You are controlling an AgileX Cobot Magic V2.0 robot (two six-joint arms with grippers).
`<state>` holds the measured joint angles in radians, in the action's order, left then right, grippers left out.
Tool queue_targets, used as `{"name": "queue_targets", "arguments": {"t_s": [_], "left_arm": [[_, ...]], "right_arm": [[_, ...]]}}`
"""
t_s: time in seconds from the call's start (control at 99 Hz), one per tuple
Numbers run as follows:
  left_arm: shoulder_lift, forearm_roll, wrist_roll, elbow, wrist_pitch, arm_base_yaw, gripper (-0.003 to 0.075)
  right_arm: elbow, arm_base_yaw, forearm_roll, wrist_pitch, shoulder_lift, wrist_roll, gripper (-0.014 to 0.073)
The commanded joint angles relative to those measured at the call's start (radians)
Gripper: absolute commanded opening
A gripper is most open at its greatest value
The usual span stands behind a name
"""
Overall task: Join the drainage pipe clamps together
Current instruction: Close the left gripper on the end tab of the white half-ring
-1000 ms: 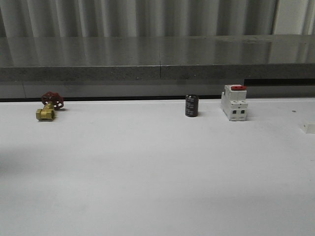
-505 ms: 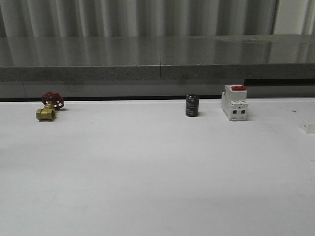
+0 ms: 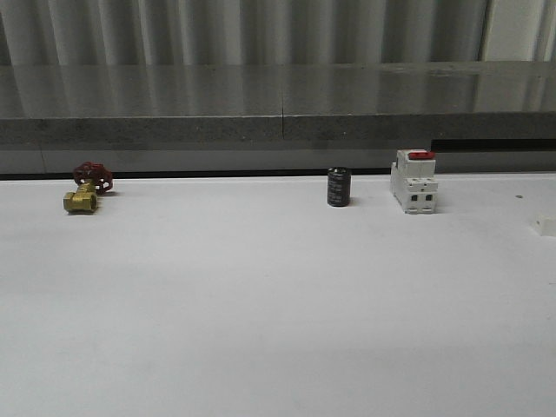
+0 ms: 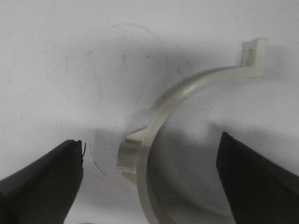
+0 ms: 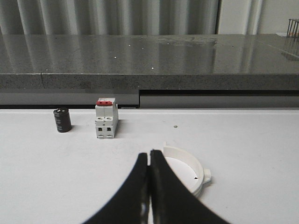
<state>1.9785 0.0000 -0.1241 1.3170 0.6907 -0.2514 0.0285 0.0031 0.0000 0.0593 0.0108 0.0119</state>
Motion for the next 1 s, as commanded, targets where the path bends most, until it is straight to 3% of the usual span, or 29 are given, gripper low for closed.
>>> {"name": "queue_targets", "arguments": {"t_s": [0.0, 0.192, 0.333, 0.434, 0.565, 0.707, 0.989], "left_arm": [[-0.037, -0.008, -0.002, 0.028, -0.032, -0.002, 0.0574], [-0.018, -0.008, -0.002, 0.028, -0.034, -0.002, 0.0561], [-0.018, -0.008, -0.002, 0.028, -0.034, -0.002, 0.0492], [-0.018, 0.000, -0.002, 0.028, -0.034, -0.002, 0.0383], [-0.018, 0.006, -0.002, 0.028, -0.034, -0.002, 0.0158], [-0.018, 0.012, -0.002, 0.028, -0.019, -0.002, -0.0010], [-0.103, -0.087, 0.016, 0.026, 0.023, 0.046, -0.0020]], "right_arm": [[-0.019, -0.007, 0.000, -0.084, 0.014, -0.003, -0.0067], [-0.019, -0.007, 0.000, -0.084, 0.014, -0.003, -0.0067], [-0.019, -0.007, 0.000, -0.084, 0.014, -0.003, -0.0067], [-0.019, -0.007, 0.000, -0.084, 0.014, -0.003, -0.0067], [-0.019, -0.007, 0.000, -0.084, 0.014, -0.003, -0.0067], [-0.019, -0.007, 0.000, -0.084, 0.014, -0.003, -0.0067], [-0.019, -0.007, 0.000, -0.084, 0.014, -0.003, -0.0067]]}}
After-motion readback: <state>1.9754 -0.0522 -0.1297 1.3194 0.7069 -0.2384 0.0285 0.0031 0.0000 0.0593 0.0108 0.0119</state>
